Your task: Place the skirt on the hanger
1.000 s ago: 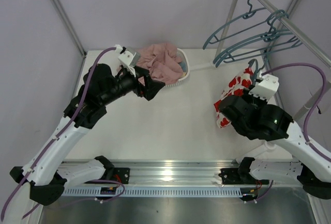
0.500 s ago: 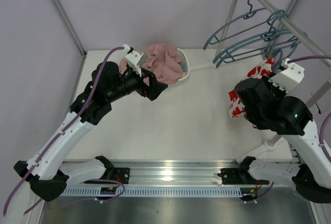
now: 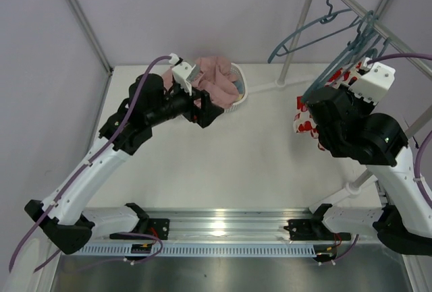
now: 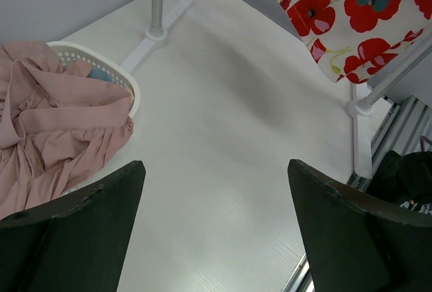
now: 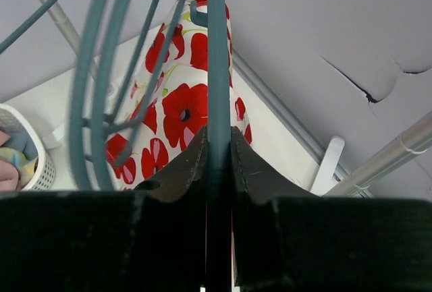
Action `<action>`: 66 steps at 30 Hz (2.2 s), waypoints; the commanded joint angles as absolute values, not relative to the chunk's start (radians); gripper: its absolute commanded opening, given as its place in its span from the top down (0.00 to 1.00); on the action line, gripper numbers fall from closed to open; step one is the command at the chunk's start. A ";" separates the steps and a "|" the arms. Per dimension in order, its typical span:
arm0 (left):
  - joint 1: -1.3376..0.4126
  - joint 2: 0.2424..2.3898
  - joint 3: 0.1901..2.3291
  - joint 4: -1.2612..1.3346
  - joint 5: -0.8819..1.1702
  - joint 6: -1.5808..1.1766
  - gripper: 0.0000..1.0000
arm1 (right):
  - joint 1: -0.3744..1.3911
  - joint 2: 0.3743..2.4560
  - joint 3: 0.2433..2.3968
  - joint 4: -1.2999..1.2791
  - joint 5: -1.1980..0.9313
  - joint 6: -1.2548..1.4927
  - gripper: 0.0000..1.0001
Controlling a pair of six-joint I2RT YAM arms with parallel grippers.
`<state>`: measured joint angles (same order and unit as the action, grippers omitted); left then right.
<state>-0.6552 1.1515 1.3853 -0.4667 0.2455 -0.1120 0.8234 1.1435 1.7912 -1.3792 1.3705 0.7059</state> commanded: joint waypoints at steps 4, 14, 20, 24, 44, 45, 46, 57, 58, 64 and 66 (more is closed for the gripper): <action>-0.661 1.244 1.497 -0.456 0.319 -0.130 0.08 | 0.781 1.169 1.842 -1.523 1.483 0.693 1.00; -0.663 1.382 1.644 -0.474 0.362 -0.159 0.10 | 0.695 1.137 1.833 -1.525 1.444 0.670 1.00; -0.675 1.401 1.666 -0.457 0.364 -0.175 0.10 | 0.686 1.126 1.867 -1.523 1.408 0.652 1.00; -0.684 1.396 1.649 -0.454 0.365 -0.170 0.11 | 0.686 1.127 1.873 -1.525 1.382 0.646 1.00; -0.684 1.382 1.606 -0.436 0.385 -0.103 0.10 | 0.687 1.253 2.116 -1.516 1.462 0.502 1.00; -0.684 1.379 1.605 -0.436 0.385 -0.103 0.10 | 0.684 1.249 2.099 -1.523 1.463 0.512 1.00; -0.684 1.379 1.598 -0.434 0.387 -0.103 0.10 | 0.683 1.246 2.076 -1.523 1.468 0.528 1.00; -0.684 1.353 1.556 -0.420 0.397 -0.087 0.09 | 0.543 1.134 1.821 -1.436 1.393 0.557 1.00; -0.684 1.350 1.551 -0.419 0.399 -0.086 0.09 | 0.537 1.118 1.789 -1.430 1.384 0.558 1.00; -0.684 1.342 1.542 -0.422 0.397 -0.081 0.09 | 0.535 1.109 1.749 -1.427 1.316 0.583 1.00; -0.684 1.341 1.540 -0.420 0.397 -0.078 0.09 | 0.534 1.106 1.766 -1.420 1.289 0.577 0.94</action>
<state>-0.6785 1.3785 1.5478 -0.4484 0.3748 -0.0963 0.5423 1.1110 1.7504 -1.3666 1.3251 0.5682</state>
